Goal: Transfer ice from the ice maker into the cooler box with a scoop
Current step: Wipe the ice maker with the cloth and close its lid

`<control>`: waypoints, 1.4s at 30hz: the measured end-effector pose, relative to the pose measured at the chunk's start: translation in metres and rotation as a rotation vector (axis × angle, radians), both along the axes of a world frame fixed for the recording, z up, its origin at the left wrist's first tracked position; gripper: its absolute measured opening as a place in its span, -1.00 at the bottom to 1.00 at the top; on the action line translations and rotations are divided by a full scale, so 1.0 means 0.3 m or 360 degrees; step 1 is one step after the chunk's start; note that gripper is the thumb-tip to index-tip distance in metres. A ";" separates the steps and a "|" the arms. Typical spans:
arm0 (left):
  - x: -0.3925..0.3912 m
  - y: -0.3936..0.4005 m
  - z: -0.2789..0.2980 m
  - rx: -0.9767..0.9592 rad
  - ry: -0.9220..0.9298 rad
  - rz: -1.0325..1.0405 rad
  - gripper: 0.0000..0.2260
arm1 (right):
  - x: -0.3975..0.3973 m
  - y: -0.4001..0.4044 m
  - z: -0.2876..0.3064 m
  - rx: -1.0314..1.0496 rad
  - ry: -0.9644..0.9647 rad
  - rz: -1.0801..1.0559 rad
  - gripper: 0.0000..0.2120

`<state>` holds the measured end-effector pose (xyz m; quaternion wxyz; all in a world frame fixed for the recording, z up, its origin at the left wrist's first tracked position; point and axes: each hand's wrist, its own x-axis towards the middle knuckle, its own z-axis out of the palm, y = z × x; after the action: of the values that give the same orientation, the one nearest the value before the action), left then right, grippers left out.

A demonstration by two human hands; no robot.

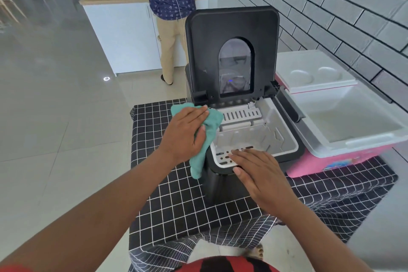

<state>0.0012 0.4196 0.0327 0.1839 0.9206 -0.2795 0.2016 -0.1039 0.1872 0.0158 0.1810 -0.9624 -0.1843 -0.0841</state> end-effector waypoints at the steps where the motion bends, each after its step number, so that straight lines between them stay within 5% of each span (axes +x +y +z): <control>1: -0.010 -0.009 -0.003 0.0004 0.0017 0.0034 -0.57 | -0.002 -0.003 0.004 0.0007 -0.0007 0.0016 -0.60; 11: -0.024 -0.026 0.000 0.0101 -0.0034 0.0409 -0.62 | -0.003 -0.024 0.024 0.0001 -0.0010 0.0132 -0.58; 17: -0.065 -0.036 -0.050 -0.0279 0.0068 0.0152 -0.63 | 0.050 -0.128 0.035 -0.0222 0.0011 0.0288 -0.57; 25: -0.267 -0.167 -0.139 -0.0869 0.0188 0.0262 -0.59 | 0.172 -0.371 0.025 -0.0418 -0.0122 0.0345 -0.47; 33: -0.471 -0.355 -0.215 -0.0547 -0.0058 0.0788 -0.56 | 0.239 -0.461 -0.018 0.0069 -0.0086 0.0692 -0.50; 37: -0.485 -0.437 -0.220 -0.0280 -0.0459 0.0797 -0.65 | 0.240 -0.481 -0.027 0.0130 -0.0107 0.0799 -0.52; 42: -0.404 -0.526 -0.160 -0.0260 -0.0528 0.0746 -0.77 | 0.236 -0.501 -0.022 0.0244 -0.0056 0.0867 -0.54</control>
<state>-0.1200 0.2616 -0.0154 0.1577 0.8966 -0.0685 0.4081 -0.0331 0.0368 0.0093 0.2660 -0.8593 -0.4324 -0.0627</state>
